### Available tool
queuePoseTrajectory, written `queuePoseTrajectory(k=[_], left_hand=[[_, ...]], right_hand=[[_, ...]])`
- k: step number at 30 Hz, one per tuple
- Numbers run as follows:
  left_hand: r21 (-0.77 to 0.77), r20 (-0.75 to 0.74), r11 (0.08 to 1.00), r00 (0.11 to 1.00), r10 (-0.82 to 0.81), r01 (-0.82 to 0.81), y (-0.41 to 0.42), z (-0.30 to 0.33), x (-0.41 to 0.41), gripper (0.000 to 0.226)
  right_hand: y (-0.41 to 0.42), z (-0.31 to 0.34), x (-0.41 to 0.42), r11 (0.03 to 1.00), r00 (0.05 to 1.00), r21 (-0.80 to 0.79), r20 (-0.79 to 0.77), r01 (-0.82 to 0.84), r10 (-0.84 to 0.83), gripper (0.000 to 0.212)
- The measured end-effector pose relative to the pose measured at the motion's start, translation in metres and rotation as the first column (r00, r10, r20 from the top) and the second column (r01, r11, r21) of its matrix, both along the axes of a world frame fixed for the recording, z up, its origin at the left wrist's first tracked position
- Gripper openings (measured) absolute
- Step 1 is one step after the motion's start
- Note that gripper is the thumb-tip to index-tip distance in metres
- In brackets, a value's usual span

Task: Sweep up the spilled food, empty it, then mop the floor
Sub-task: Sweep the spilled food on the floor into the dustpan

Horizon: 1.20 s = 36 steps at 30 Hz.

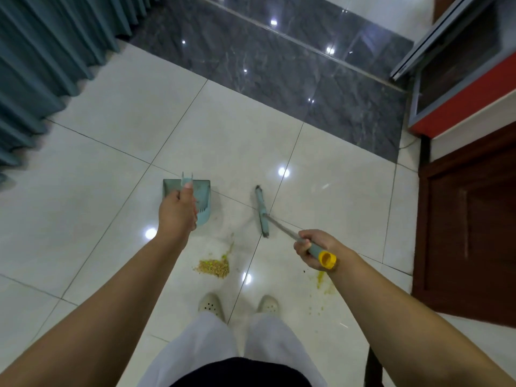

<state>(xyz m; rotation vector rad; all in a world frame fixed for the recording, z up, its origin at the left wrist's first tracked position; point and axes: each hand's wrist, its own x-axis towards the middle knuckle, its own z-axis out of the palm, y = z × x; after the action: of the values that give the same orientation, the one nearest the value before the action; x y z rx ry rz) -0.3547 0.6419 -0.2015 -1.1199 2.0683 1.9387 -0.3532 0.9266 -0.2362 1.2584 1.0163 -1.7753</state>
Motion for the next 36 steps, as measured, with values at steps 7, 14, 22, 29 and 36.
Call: queuePoseTrajectory(k=[7, 14, 22, 29, 36], left_hand=[[0.032, -0.021, 0.999, 0.999, 0.025, -0.024, 0.004, 0.006, -0.027, 0.040], [-0.040, -0.005, 0.992, 0.993, 0.120, -0.120, 0.039, -0.002, -0.070, 0.044], [-0.053, 0.024, 0.939, 0.939, 0.343, -0.341, 0.105, -0.015, -0.104, 0.043], [-0.076, 0.026, 0.883, 0.885, 0.465, -0.462, 0.124, -0.015, -0.096, 0.045], [-0.072, 0.027, 0.849, 0.850, 0.527, -0.524, 0.116, -0.014, -0.049, 0.045]], right_hand=[[0.050, 0.007, -0.062, 0.993, 0.993, 0.025, -0.038, 0.112, -0.111, 0.020], [0.096, -0.011, -0.161, 0.996, 0.998, 0.082, -0.045, 0.036, -0.033, 0.023], [0.120, -0.036, -0.251, 0.955, 0.972, 0.183, 0.062, -0.235, 0.227, 0.020], [0.095, -0.049, -0.257, 0.881, 0.907, 0.222, 0.144, -0.419, 0.395, 0.019], [0.046, -0.048, -0.204, 0.816, 0.834, 0.174, 0.117, -0.552, 0.539, 0.013]])
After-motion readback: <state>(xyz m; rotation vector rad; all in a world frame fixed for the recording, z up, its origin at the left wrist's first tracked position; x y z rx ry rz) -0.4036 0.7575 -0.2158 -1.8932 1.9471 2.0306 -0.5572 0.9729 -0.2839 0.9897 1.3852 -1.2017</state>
